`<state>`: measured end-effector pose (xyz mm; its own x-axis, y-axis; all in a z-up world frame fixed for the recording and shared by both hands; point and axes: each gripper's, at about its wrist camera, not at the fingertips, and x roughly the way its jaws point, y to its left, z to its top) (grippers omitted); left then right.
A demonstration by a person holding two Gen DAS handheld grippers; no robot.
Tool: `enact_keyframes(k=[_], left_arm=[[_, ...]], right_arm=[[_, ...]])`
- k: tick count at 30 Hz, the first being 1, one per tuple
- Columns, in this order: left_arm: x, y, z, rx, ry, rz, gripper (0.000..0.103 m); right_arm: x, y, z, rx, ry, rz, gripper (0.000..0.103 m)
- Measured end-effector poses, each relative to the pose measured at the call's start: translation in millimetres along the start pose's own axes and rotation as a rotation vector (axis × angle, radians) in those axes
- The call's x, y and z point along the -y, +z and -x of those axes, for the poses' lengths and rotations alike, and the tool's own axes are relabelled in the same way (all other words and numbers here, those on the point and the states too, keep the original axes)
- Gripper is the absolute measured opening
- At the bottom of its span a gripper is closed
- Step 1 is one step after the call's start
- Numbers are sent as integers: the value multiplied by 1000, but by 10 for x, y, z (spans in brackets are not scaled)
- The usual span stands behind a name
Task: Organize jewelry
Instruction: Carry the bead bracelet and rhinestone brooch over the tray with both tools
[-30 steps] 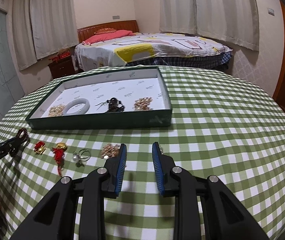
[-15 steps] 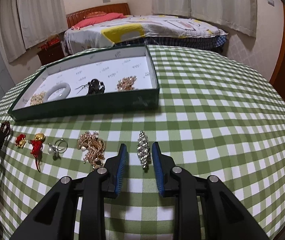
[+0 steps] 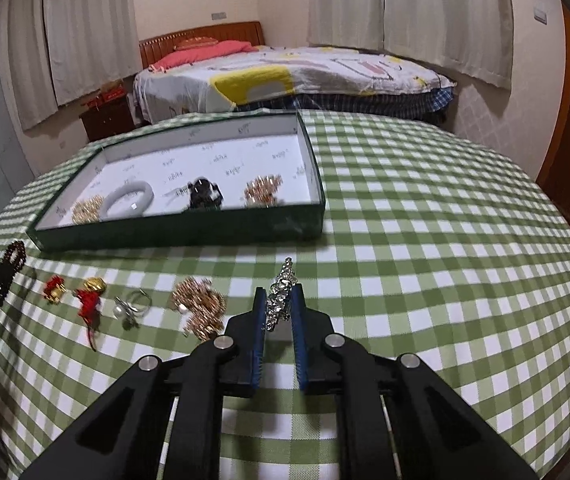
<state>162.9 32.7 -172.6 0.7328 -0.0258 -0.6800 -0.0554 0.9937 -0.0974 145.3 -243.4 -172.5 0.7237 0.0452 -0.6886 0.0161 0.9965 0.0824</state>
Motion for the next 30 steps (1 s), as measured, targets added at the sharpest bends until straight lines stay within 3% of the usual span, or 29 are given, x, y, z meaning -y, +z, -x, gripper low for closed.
enact_keyframes(k=[7, 17, 24, 30], left_arm=[[109, 157, 137, 45, -29, -11, 15], [359, 623, 119, 129, -87, -29, 15], [447, 1002, -301, 113, -99, -20, 15], [506, 1158, -806, 46, -83, -26, 15]], right_arm=[[-62, 233, 143, 75, 35, 7, 13], [-176, 756, 95, 186, 90, 48, 13], [-223, 1070, -229, 215, 111, 67, 13], [-229, 1152, -614, 157, 111, 79, 13]])
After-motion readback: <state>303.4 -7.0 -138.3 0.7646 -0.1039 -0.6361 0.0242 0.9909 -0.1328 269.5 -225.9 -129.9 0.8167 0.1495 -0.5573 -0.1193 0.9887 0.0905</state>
